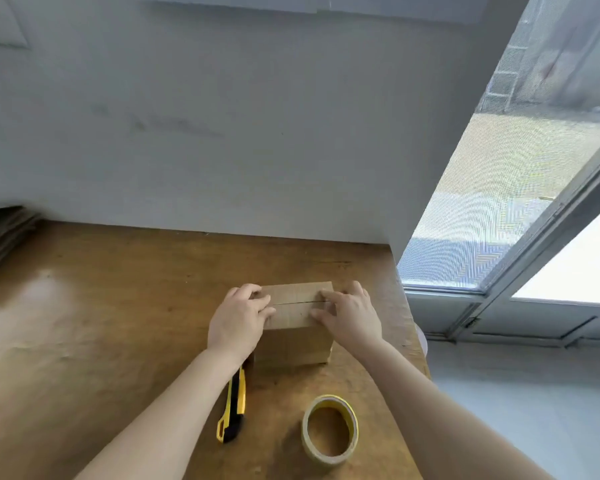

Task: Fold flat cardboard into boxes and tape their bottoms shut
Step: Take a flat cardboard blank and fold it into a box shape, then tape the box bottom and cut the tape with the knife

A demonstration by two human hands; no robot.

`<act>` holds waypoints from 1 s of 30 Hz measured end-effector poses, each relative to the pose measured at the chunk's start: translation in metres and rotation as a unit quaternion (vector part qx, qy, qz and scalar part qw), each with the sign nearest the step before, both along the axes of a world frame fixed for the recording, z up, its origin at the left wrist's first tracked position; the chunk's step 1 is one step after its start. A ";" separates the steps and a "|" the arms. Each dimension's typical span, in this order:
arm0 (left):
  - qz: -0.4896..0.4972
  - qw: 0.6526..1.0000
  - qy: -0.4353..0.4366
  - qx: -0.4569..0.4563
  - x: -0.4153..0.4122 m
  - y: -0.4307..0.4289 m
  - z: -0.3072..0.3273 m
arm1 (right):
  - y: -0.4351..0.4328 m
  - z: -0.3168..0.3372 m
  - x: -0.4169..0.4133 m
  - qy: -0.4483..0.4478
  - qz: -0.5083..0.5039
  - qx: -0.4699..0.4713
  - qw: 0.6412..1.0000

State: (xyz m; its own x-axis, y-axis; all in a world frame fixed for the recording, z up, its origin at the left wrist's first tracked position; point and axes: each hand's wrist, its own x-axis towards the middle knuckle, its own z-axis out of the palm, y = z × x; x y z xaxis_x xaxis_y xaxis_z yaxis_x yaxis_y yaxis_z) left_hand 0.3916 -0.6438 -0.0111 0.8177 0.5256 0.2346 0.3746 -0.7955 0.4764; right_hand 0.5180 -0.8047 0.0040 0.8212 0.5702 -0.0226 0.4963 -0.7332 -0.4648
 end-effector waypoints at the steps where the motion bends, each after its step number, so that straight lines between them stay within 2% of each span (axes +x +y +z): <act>1: 0.004 1.000 0.000 0.002 0.000 -0.001 -0.002 | -0.001 -0.003 -0.004 -0.025 -0.005 0.010 1.000; 4: 0.019 1.000 -0.002 -0.006 -0.001 -0.003 -0.006 | -0.013 -0.018 -0.024 -0.141 -0.018 0.071 0.987; 6: 0.025 1.000 -0.004 -0.017 -0.001 -0.005 -0.007 | -0.027 -0.034 -0.042 -0.155 0.054 0.066 0.984; 8: 0.029 0.999 -0.007 -0.023 -0.001 -0.005 -0.007 | -0.042 -0.050 -0.058 -0.071 0.153 -0.028 0.985; 10: 0.028 0.999 -0.010 -0.027 -0.001 -0.006 -0.007 | -0.053 -0.061 -0.068 0.005 0.238 -0.152 0.959; 12: 0.028 0.999 -0.012 -0.028 -0.001 -0.006 -0.007 | -0.058 -0.064 -0.073 -0.003 0.320 -0.241 0.916; 14: 0.027 0.999 -0.013 -0.029 -0.002 -0.006 -0.008 | -0.059 -0.062 -0.075 -0.049 0.369 -0.300 0.878; 16: 0.027 0.999 -0.012 -0.034 -0.002 -0.006 -0.007 | -0.060 -0.060 -0.075 -0.056 0.376 -0.328 0.865; 19: 0.028 0.999 -0.011 -0.037 -0.003 -0.006 -0.007 | -0.060 -0.055 -0.073 0.035 0.333 -0.285 0.898; 21: 0.026 0.999 -0.010 -0.043 -0.003 -0.005 -0.006 | -0.058 -0.043 -0.065 0.113 0.285 -0.217 0.927; 23: 0.018 0.998 -0.009 -0.059 -0.003 -0.003 -0.006 | -0.053 -0.026 -0.050 0.188 0.252 -0.143 0.938; 27: -0.007 0.996 -0.004 -0.085 -0.004 0.003 -0.004 | -0.041 0.021 -0.024 0.356 0.213 -0.052 0.909; 30: -0.026 0.993 -0.005 -0.116 -0.006 0.008 -0.003 | -0.030 0.053 -0.013 0.414 0.209 0.067 0.883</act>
